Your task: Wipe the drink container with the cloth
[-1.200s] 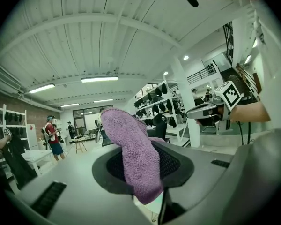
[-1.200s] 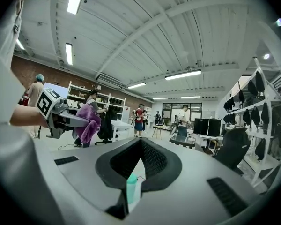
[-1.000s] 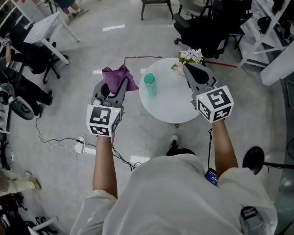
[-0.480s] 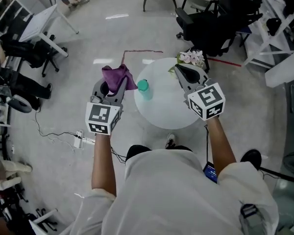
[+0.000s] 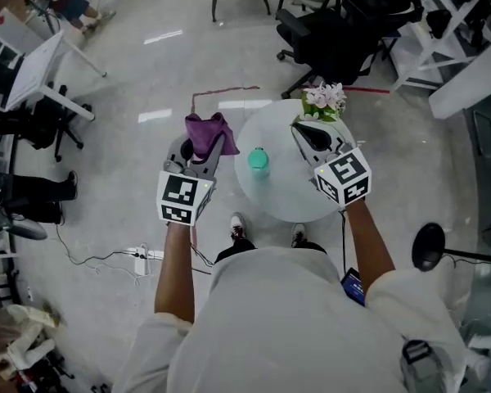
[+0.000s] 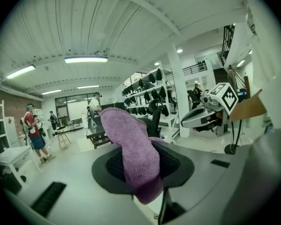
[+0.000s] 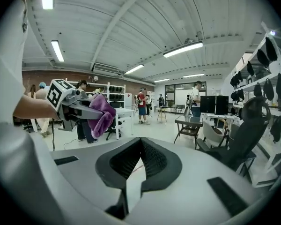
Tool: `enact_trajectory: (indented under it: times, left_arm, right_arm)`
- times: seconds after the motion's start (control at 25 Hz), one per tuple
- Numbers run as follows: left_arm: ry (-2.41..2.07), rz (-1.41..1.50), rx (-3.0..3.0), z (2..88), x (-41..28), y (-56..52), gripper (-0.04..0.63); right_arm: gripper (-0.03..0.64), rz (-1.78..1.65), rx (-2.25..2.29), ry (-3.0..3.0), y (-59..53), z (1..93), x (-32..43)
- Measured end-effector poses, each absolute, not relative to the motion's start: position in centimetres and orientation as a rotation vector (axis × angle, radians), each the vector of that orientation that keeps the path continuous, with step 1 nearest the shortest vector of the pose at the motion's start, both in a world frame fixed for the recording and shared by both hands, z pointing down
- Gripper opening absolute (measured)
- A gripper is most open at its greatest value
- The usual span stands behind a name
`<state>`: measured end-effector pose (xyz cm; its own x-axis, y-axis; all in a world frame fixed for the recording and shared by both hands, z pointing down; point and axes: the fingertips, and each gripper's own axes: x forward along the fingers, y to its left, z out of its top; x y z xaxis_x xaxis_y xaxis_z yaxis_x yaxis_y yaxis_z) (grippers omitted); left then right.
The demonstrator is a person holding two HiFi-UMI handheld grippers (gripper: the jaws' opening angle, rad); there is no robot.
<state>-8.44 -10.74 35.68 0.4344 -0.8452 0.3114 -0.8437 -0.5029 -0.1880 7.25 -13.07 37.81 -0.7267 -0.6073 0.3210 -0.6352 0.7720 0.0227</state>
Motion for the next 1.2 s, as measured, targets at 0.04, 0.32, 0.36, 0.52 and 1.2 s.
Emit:
enact_trajectory:
  times: [0.04, 0.32, 0.36, 0.52, 1.2]
  left_arm:
    - [1.524, -0.591, -2.689, 36.4, -8.7, -11.3, 0.124]
    - [1.282, -0.650, -2.906, 42.3, -8.8, -14.1, 0.124]
    - [1.249, -0.658, -2.933, 43.1, -8.6, -14.2, 0.124]
    - [1.156, -0.687, -3.011, 46.6, -8.0, -14.6, 0.124]
    - [1.133, -0.602, -3.306, 57.6, -3.7, -13.3, 0.124]
  right_arm:
    - [0.015, 0.131, 0.979, -2.641, -13.2, 38.3, 6.8]
    - [0.080, 0.247, 0.984, -2.539, -12.7, 42.8, 4.2]
    - [0.134, 0.266, 0.946, -2.517, -12.1, 43.8, 3.7]
    - [0.302, 0.254, 0.793, -2.406, -10.2, 47.9, 1.3]
    - [0.204, 0.354, 0.833, -2.259, -10.7, 53.3, -0.6]
